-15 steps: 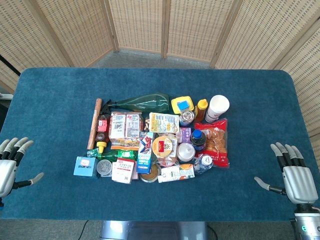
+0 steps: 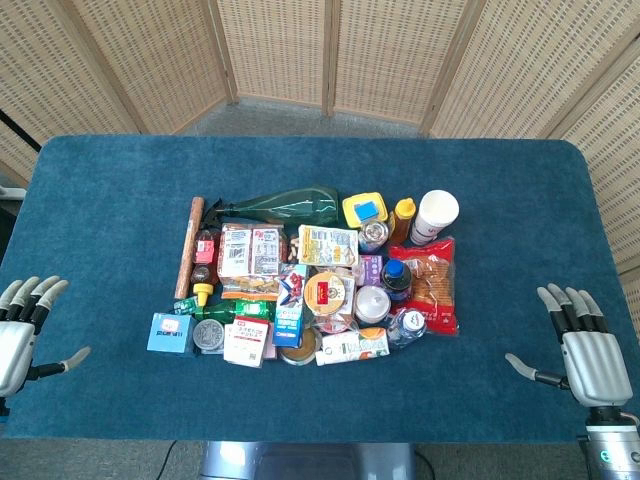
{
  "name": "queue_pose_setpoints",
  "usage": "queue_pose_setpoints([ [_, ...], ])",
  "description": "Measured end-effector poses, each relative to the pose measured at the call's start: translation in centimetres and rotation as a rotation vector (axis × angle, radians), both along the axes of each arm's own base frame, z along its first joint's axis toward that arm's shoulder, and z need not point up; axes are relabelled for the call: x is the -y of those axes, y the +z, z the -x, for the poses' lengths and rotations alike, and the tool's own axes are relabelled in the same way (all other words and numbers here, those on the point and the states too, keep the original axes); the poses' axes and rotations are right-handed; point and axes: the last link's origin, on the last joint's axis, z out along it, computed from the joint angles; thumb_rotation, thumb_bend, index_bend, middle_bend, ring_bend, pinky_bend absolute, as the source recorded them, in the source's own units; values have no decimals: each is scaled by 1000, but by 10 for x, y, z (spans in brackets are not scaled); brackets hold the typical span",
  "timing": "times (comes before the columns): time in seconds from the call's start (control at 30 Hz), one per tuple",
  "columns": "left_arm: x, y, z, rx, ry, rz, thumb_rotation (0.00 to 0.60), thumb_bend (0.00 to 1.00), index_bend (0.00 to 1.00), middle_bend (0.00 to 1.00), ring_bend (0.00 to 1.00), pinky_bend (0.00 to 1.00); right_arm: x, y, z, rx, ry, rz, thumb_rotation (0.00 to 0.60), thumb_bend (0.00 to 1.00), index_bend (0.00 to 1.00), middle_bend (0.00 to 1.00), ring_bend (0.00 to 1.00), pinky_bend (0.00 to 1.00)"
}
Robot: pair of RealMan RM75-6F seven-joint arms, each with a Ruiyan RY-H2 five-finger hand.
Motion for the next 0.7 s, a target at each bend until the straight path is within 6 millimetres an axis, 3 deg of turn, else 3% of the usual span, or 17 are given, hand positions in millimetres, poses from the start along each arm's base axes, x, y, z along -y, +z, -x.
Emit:
queue_pose_setpoints([
  [0.4,-3,-12,-2,-8,10,82,430,68,84,118,76,0,1,0,0,2,7,-2,212,95,0,0,0,0],
  [0.7,-11,-41,-6,-6,3,197,429,70,77,123,77,0,1,0,-1,4,15,-2,214,96,0,0,0,0],
])
